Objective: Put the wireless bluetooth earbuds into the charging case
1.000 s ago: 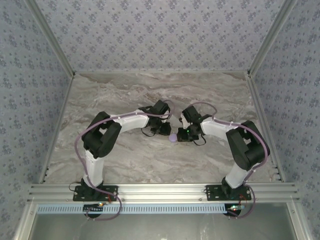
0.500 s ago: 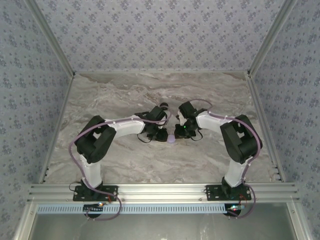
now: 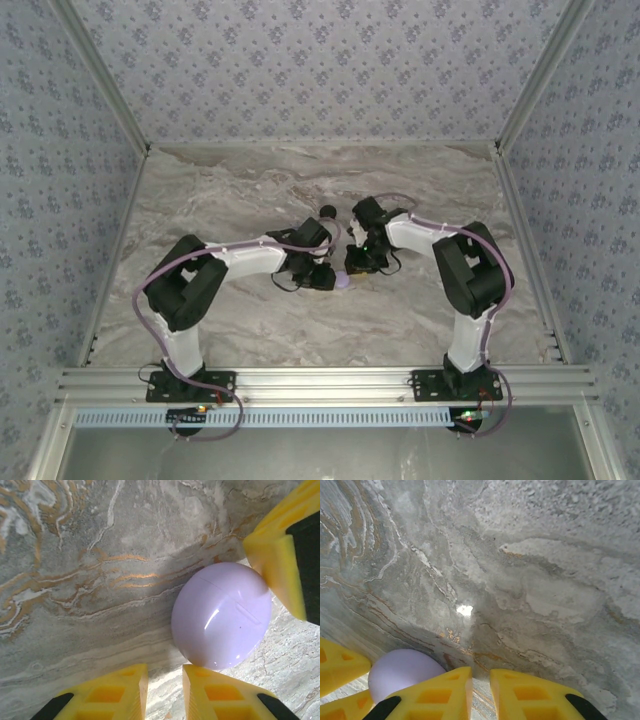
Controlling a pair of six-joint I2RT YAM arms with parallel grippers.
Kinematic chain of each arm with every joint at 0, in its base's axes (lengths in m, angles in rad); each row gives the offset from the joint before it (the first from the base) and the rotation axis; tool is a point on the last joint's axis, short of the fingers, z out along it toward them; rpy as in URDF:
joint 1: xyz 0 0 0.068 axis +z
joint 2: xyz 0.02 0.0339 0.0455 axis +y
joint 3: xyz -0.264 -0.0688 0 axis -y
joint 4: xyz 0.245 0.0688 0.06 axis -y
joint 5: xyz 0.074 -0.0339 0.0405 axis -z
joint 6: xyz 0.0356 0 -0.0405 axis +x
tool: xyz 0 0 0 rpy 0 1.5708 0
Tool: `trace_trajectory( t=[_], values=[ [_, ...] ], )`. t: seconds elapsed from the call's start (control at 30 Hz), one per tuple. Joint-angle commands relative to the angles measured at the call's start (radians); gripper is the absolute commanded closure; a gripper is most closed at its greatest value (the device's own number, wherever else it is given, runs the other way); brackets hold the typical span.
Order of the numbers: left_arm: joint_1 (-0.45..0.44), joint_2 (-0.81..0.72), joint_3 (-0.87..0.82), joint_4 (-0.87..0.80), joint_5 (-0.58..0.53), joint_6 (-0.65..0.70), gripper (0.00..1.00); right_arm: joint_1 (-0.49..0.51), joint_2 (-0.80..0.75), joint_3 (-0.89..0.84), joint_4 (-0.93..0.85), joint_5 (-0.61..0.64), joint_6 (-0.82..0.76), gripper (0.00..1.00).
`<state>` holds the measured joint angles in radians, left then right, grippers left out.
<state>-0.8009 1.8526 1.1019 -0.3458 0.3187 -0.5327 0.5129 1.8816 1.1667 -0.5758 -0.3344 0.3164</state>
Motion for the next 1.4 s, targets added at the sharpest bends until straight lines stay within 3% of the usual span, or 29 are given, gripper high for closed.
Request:
trace_trajectory(
  t=[0.0,0.3,0.47,0.7,0.9,1.1,1.37],
  values=[
    [-0.014,-0.035,-0.004,0.054,0.061,-0.012,0.73,0.019,0.073,0.061,0.134,-0.01,-0.025,0.76],
    [-0.014,-0.076,-0.024,0.071,0.078,-0.021,0.67,0.005,0.084,0.115,0.094,0.034,-0.037,0.71],
    [0.012,-0.124,-0.034,0.056,0.064,-0.013,0.63,-0.048,0.003,0.062,0.109,0.045,-0.024,0.65],
    [0.08,-0.18,-0.111,0.174,0.131,-0.064,0.54,-0.094,-0.156,-0.103,0.162,-0.099,-0.004,0.63],
    [0.101,-0.173,-0.207,0.353,0.192,-0.175,0.49,-0.086,-0.175,-0.194,0.245,-0.241,0.042,0.62],
    [0.099,-0.161,-0.273,0.456,0.185,-0.251,0.46,-0.06,-0.152,-0.212,0.275,-0.252,0.064,0.65],
    [0.079,-0.124,-0.262,0.465,0.18,-0.261,0.44,-0.047,-0.129,-0.206,0.266,-0.241,0.067,0.69]
  ],
)
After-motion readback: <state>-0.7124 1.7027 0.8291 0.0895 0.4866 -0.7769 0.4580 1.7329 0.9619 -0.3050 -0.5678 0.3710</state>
